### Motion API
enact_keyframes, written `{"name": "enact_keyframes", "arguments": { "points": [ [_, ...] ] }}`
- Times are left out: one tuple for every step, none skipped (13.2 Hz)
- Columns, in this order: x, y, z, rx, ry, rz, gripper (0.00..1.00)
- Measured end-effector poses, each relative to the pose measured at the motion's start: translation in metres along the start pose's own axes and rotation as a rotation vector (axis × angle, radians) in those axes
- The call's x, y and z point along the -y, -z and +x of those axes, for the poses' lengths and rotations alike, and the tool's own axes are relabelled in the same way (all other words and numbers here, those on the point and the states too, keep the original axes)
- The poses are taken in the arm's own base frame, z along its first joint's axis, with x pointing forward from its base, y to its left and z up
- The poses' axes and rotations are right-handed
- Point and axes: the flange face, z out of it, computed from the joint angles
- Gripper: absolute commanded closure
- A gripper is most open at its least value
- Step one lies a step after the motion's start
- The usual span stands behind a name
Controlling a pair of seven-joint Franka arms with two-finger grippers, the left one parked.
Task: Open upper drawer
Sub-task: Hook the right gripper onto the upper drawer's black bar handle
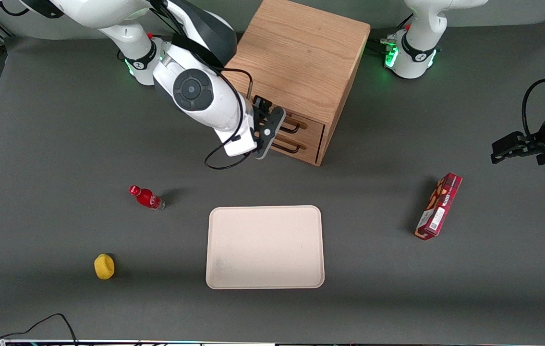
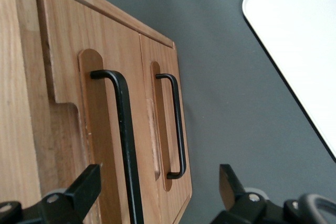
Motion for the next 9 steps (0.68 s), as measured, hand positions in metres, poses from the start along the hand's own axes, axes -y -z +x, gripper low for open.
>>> {"name": "enact_keyframes", "arguments": {
  "points": [
    [0.001,-0.006,0.001,0.001,0.003,0.000,0.00],
    [0.002,-0.011,0.000,0.005,0.006,0.001,0.00],
    [0.001,-0.015,0.000,0.006,0.010,-0.004,0.00],
    [0.000,-0.017,0.000,0.010,0.017,-0.017,0.00],
    [-0.001,-0.021,0.000,0.014,0.024,-0.029,0.00],
    [-0.002,-0.025,0.000,0.010,0.028,-0.035,0.00],
    [-0.004,-0.031,0.001,0.005,0.029,-0.036,0.00],
    [-0.005,-0.036,0.001,0.001,0.033,-0.038,0.00],
    [-0.005,-0.041,0.002,0.002,0.041,-0.043,0.00]
  ]
}}
